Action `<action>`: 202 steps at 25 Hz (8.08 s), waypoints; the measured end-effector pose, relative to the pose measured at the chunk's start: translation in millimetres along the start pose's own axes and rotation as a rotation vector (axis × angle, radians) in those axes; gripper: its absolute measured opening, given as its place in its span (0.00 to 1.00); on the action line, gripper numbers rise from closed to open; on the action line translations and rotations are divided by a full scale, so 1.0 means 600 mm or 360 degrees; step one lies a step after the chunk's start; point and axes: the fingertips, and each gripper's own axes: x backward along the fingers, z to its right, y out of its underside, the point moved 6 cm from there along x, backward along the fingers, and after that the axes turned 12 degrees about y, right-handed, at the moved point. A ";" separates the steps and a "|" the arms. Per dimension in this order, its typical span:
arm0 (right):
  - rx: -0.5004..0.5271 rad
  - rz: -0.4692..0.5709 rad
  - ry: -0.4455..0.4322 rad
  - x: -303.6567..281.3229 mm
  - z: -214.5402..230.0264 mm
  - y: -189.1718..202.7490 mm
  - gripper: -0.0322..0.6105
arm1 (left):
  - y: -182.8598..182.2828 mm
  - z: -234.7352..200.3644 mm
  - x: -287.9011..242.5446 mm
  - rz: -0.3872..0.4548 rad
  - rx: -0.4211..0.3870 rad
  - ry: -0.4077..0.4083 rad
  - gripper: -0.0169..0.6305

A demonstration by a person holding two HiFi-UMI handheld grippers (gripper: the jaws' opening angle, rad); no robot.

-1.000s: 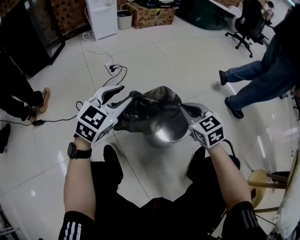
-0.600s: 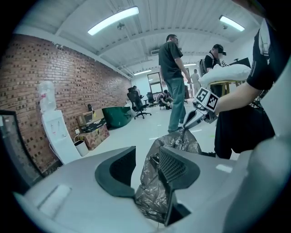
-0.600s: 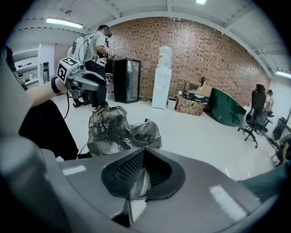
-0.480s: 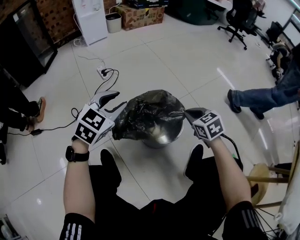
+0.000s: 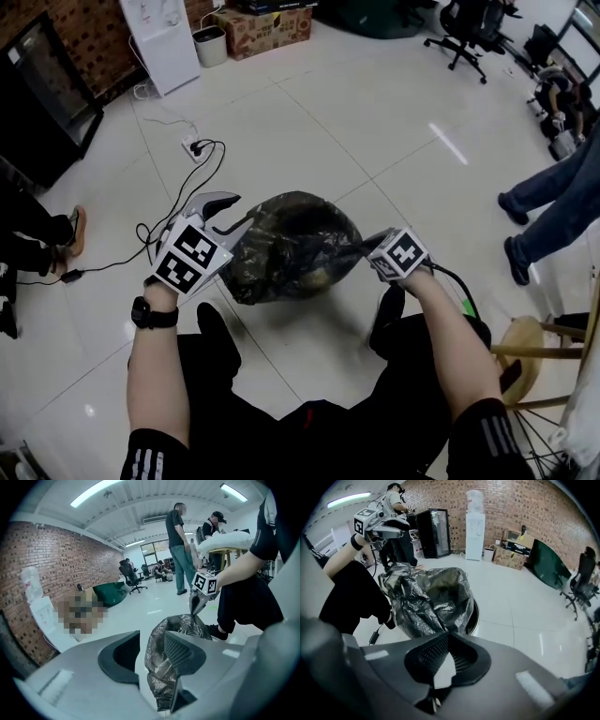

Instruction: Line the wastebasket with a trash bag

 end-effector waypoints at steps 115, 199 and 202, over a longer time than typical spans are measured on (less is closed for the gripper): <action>-0.0057 0.0354 -0.0434 -0.007 -0.128 -0.149 0.07 | 0.029 0.017 -0.105 -0.0385 -0.0052 0.0252 0.22; 0.0335 0.0001 -0.0153 -0.089 0.035 -0.101 0.20 | 0.078 0.013 -0.327 -0.0570 0.0070 0.0142 0.03; 0.0218 0.0031 -0.0135 -0.093 0.052 -0.096 0.06 | 0.092 0.002 -0.327 -0.0563 0.0128 0.0134 0.03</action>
